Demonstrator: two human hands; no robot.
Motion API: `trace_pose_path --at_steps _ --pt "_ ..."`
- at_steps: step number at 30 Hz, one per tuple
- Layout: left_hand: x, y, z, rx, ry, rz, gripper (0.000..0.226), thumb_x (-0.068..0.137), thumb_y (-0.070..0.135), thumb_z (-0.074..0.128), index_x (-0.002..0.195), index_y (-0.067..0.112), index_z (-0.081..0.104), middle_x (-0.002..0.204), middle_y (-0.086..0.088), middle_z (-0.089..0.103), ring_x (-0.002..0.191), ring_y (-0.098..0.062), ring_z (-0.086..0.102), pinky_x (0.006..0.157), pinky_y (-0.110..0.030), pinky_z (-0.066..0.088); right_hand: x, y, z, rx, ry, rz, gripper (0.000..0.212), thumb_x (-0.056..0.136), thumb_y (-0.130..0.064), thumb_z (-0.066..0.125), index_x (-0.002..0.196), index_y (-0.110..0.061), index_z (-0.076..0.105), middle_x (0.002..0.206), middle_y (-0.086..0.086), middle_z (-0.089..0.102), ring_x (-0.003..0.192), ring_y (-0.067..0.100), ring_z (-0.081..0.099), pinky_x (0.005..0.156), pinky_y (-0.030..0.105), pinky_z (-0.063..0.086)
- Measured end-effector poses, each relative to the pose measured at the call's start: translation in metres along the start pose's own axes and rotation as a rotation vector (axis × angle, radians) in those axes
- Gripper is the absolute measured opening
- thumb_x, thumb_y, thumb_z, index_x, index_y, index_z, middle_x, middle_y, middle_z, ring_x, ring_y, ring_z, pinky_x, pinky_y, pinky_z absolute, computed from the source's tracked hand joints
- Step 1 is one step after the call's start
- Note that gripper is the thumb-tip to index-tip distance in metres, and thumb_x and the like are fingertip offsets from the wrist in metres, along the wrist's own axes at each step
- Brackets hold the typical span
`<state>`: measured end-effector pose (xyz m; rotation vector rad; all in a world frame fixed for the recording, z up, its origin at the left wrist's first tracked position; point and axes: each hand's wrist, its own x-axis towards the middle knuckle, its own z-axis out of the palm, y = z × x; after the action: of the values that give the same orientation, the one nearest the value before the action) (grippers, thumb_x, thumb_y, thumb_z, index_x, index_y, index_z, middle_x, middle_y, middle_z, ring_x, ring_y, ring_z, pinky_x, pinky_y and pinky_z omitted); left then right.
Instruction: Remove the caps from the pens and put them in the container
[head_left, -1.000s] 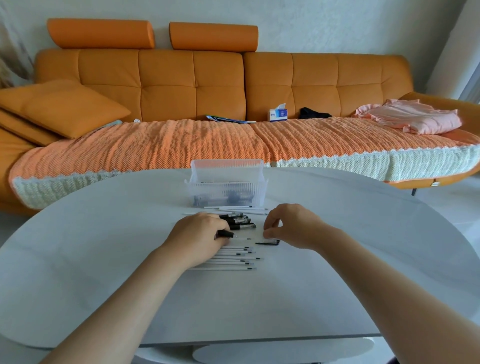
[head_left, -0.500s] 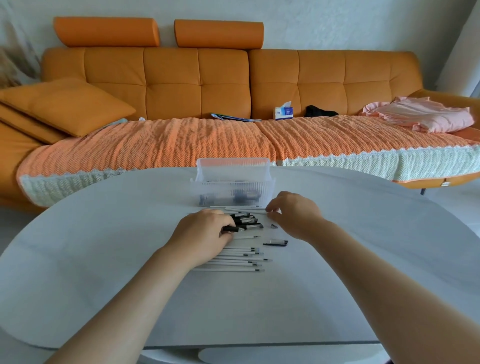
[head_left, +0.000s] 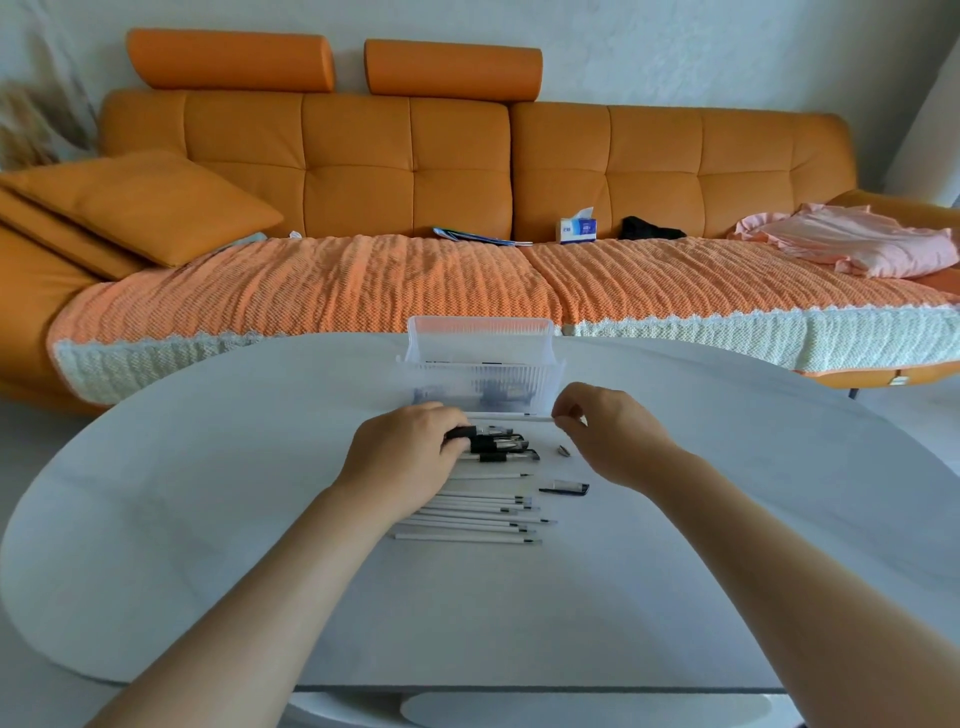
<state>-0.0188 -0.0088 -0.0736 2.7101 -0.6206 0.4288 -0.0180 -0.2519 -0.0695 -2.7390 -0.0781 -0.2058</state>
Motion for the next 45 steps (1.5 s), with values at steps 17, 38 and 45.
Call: trace_pose_path --at_steps 17,38,45 --pt "0.001 0.002 -0.003 -0.005 0.185 -0.005 0.014 0.095 0.038 0.054 0.097 0.029 0.064 0.089 0.012 0.065 0.080 -0.013 0.060 0.057 -0.027 0.043 -0.016 -0.018 -0.005 0.240 0.004 -0.104 0.025 0.101 -0.018 0.050 0.107 -0.026 0.073 0.094 -0.017 0.057 0.072 -0.005 0.051 0.064 0.012 0.036" --pt "0.002 -0.005 -0.003 -0.078 0.071 -0.117 0.021 0.102 0.033 0.041 0.111 0.036 0.060 0.103 0.018 0.062 0.091 -0.009 0.056 0.070 -0.028 0.045 -0.012 -0.017 -0.003 0.417 0.114 0.081 0.026 0.102 -0.016 0.045 0.100 -0.024 0.069 0.087 -0.003 0.066 0.058 0.012 0.054 0.058 0.025 0.043" --pt "0.001 -0.002 -0.004 -0.092 0.008 -0.101 0.022 0.103 0.029 0.034 0.108 0.036 0.054 0.086 0.014 0.056 0.079 -0.009 0.052 0.062 -0.026 0.040 -0.012 -0.015 -0.003 0.389 0.105 0.086 0.025 0.102 -0.016 0.046 0.096 -0.028 0.067 0.088 0.000 0.067 0.057 0.011 0.054 0.053 0.021 0.040"
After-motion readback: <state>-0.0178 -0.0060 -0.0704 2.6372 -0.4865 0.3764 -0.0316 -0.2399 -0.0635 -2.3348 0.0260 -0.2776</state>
